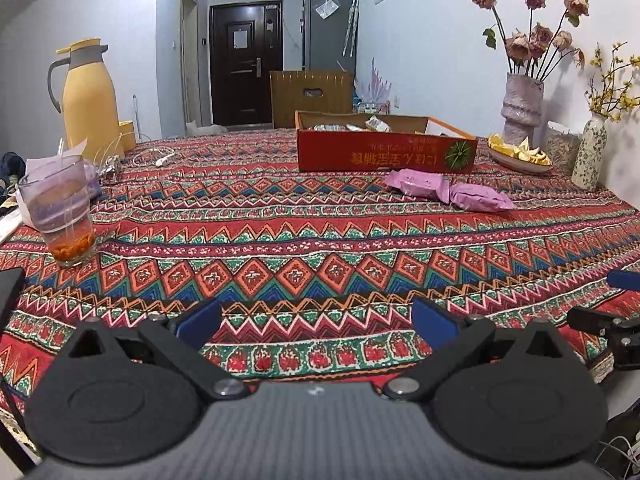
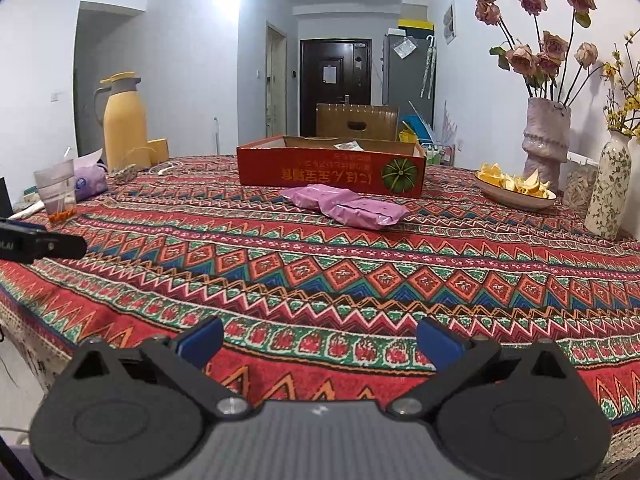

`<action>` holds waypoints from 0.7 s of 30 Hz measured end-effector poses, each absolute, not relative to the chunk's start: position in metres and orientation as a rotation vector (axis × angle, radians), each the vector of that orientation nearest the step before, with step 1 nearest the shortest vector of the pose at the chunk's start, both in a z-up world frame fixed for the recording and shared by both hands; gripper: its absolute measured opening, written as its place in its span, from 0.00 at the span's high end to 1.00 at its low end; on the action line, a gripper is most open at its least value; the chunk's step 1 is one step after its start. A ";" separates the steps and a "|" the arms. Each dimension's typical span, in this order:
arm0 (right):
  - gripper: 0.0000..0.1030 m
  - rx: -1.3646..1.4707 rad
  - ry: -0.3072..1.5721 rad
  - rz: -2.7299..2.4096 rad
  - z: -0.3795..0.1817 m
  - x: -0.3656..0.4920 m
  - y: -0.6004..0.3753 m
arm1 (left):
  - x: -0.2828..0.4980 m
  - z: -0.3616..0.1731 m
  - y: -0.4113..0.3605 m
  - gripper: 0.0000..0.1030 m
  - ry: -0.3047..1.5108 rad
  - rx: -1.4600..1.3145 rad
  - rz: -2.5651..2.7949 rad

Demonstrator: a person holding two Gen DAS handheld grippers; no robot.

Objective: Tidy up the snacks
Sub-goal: 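Grasp a pink packet with the left tool while the right tool grasps the other pink packet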

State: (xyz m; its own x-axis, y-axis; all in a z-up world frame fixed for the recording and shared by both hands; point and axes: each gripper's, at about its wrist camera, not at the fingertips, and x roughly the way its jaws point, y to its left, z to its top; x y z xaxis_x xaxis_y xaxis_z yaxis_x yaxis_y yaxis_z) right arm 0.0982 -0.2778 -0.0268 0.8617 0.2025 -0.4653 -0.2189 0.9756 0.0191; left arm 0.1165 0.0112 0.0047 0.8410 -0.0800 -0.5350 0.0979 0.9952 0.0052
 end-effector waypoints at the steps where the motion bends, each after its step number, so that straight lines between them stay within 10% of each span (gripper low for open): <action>1: 0.00 -0.034 0.486 0.220 -0.025 0.102 -0.279 | 0.119 0.004 0.011 0.00 0.571 0.034 -0.093; 21: 0.02 -0.267 0.660 0.346 -0.014 0.339 -0.300 | 0.247 0.018 -0.047 0.00 0.575 0.132 -0.145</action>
